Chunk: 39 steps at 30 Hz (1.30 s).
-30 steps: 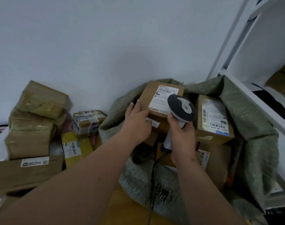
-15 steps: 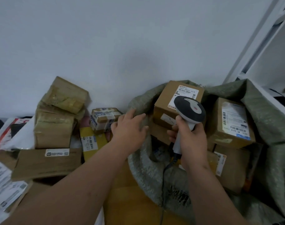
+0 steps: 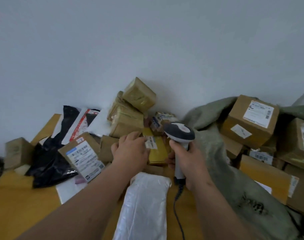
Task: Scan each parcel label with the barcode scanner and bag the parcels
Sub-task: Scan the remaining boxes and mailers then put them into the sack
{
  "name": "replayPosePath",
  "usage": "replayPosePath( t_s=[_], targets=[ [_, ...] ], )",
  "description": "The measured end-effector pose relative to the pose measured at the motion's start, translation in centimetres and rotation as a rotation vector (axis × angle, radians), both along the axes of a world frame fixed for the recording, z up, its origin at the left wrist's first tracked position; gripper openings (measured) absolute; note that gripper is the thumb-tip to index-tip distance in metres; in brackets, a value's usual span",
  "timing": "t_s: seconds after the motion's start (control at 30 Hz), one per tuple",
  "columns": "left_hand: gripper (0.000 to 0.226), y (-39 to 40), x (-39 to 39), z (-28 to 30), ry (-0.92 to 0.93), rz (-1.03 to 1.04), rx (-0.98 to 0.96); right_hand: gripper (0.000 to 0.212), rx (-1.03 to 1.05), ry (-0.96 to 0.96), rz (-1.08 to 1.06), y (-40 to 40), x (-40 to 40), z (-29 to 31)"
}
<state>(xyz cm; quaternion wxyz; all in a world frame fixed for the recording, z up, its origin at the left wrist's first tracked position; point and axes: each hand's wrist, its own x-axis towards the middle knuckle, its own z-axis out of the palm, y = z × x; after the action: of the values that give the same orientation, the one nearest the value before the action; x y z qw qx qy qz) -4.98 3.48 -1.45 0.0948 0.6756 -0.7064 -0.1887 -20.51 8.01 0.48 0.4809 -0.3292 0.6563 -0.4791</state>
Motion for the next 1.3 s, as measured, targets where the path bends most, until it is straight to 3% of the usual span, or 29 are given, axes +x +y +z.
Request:
replayPosePath(
  t_s=[0.4, 0.73, 1.0, 1.17, 1.3],
  targets=[
    [0.046, 4.5, 14.5, -3.9, -0.043, 0.099, 0.130, 0.012, 0.175, -0.039, 0.059, 2.8, 12.9, -6.2],
    [0.045, 4.8, 13.8, -8.9, -0.019, 0.003, 0.346, 0.017, 0.268, -0.056, 0.015, 3.4, 13.6, -8.9],
    [0.051, 4.6, 12.5, -10.4, 0.025, 0.078, 0.290, 0.012, 0.295, -0.083, 0.041, 4.1, 13.5, -10.3],
    [0.014, 4.6, 11.7, -10.9, 0.037, 0.066, 0.239, 0.011, 0.272, -0.119, 0.036, 4.9, 13.3, -11.5],
    [0.018, 5.0, 11.2, -11.4, 0.105, 0.082, 0.184, 0.011, 0.275, -0.138, 0.009, 5.8, 13.0, -12.1]
  ],
)
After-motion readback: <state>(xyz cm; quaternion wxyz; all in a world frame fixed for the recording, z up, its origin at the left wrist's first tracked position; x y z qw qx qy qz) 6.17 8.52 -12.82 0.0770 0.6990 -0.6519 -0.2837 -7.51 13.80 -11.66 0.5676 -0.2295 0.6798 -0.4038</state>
